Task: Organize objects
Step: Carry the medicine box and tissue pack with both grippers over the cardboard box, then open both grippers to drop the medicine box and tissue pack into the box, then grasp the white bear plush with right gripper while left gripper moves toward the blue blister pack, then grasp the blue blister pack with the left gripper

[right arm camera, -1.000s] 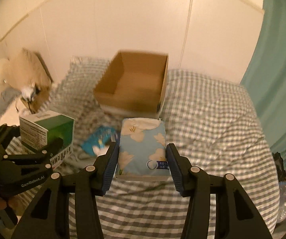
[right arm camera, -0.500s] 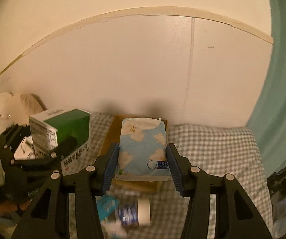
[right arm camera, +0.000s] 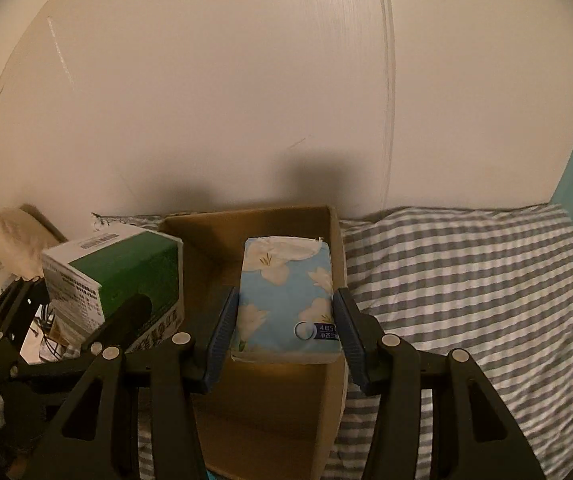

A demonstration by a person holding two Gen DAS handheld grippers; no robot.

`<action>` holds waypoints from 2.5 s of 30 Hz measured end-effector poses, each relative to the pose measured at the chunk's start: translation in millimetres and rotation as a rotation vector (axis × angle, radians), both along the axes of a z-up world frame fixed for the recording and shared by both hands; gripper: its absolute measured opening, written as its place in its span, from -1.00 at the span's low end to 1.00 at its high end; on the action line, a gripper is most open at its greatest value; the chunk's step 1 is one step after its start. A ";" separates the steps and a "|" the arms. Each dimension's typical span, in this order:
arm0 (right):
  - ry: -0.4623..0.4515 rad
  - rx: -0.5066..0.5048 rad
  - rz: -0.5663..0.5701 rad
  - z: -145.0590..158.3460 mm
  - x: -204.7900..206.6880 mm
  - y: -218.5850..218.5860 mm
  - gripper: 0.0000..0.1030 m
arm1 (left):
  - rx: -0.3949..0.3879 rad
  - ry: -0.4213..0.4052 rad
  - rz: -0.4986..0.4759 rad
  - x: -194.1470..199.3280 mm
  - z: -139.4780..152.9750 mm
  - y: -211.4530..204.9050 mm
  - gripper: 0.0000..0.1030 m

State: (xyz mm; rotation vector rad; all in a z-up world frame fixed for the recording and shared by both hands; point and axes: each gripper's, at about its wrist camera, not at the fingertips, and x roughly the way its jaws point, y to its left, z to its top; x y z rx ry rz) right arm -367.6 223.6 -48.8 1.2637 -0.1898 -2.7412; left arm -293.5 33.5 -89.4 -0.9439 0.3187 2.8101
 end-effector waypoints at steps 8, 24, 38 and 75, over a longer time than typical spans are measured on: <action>0.033 -0.065 -0.009 9.5 -7.9 3.2 0.02 | 0.060 -0.029 -0.047 8.7 9.5 -0.2 0.65; 0.170 0.017 -0.064 113.7 98.7 36.8 0.55 | 0.043 0.000 0.070 78.6 77.7 -10.5 1.00; 0.210 0.119 -0.009 107.7 242.8 -19.6 0.55 | 0.072 -0.031 0.158 193.4 53.4 -59.8 1.00; -0.092 0.063 0.013 -59.3 247.0 -21.8 -0.02 | 0.091 -0.356 0.174 173.5 -108.4 -41.2 1.00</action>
